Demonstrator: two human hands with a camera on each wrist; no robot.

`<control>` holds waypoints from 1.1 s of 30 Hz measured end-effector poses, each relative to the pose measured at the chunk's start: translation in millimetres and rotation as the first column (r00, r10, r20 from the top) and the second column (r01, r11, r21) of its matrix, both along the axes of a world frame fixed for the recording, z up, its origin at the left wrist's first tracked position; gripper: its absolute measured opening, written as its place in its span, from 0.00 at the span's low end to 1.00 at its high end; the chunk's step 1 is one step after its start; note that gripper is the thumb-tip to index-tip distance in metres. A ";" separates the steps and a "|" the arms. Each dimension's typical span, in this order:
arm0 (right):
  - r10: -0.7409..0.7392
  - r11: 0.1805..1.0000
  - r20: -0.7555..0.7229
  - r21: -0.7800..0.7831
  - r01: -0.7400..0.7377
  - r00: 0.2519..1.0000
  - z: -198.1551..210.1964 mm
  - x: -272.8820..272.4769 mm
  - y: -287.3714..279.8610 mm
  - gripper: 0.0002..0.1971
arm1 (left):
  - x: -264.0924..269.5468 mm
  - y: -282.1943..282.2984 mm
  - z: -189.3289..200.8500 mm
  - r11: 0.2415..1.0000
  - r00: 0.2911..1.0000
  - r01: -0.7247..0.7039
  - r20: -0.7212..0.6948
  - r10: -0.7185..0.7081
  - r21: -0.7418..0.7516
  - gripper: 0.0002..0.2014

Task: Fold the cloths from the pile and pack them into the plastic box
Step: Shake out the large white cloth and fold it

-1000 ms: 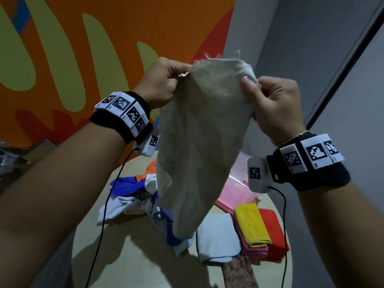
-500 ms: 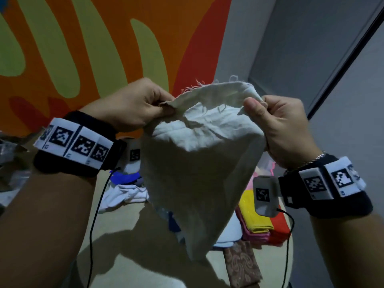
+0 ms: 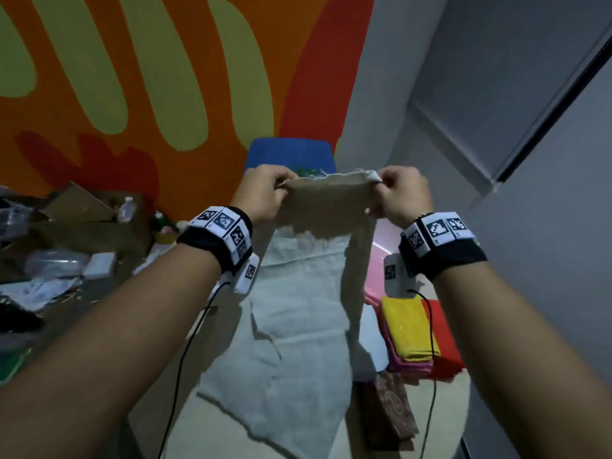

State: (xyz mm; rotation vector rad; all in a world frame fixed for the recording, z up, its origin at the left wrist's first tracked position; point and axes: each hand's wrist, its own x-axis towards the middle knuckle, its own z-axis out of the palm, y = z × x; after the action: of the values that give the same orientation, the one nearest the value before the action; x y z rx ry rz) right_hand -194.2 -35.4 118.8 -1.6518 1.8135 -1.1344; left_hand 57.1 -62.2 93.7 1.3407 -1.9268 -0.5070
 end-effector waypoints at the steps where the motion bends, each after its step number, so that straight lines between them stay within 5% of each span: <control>1: 0.034 0.999 0.026 0.041 -0.035 0.999 -13.7 0.6 1.5 0.08 | 3.9 -2.2 -13.1 0.999 1.000 -0.012 0.010 0.012 0.031 0.11; 4: 0.181 0.961 0.029 0.207 -0.183 0.983 -59.4 1.8 24.7 0.07 | 20.5 3.7 -56.8 0.986 0.992 0.039 0.111 -0.058 0.161 0.05; 7: 0.391 0.827 -0.038 0.453 -0.333 0.919 -110.9 7.3 65.2 0.04 | 34.3 26.1 -104.0 0.860 0.880 0.179 0.313 -0.357 0.478 0.03; 10: 0.571 0.653 -0.089 0.651 -0.386 0.816 -153.7 11.8 100.8 0.04 | 36.3 57.6 -144.5 0.675 0.759 0.239 0.299 -0.578 0.698 0.04; 18: 0.757 0.338 -0.010 0.862 -0.378 0.653 -199.1 21.5 156.2 0.09 | 19.6 123.7 -206.5 0.399 0.606 0.200 0.207 -0.768 0.895 0.11; 20: 0.781 0.308 -0.037 0.892 -0.332 0.624 -204.6 22.5 162.2 0.05 | 20.0 129.1 -217.3 0.289 0.611 0.197 0.113 -0.784 0.937 0.15; 22: 0.730 0.419 -0.171 0.877 -0.236 0.662 -213.7 14.8 155.3 0.13 | 20.1 127.5 -221.5 0.194 0.646 0.216 0.008 -0.763 0.957 0.17; 24: 0.555 0.630 -0.357 0.770 -0.100 0.752 -229.6 2.3 138.7 0.15 | 19.6 119.1 -225.0 0.275 0.687 0.242 0.036 -0.725 0.930 0.14; 26: 0.318 0.746 -0.460 0.661 0.080 0.829 -242.8 -3.6 123.1 0.15 | 18.2 108.5 -228.6 0.476 0.763 0.214 0.158 -0.627 0.853 0.09; 29: 0.167 0.725 -0.412 0.667 0.171 0.896 -255.4 5.8 112.2 0.18 | 12.5 100.8 -229.3 0.675 0.845 0.152 0.260 -0.468 0.722 0.09; 33: -0.041 0.697 -0.277 0.680 0.226 0.960 -267.7 19.3 109.8 0.15 | -0.8 101.8 -231.5 0.721 0.932 0.145 0.150 -0.329 0.677 0.10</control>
State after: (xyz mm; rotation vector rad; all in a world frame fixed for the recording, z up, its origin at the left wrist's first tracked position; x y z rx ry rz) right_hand -174.9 74.4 -148.9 -1.2188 2.1698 -0.1783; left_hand 56.3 39.6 -137.8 1.6496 -2.2641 -1.3012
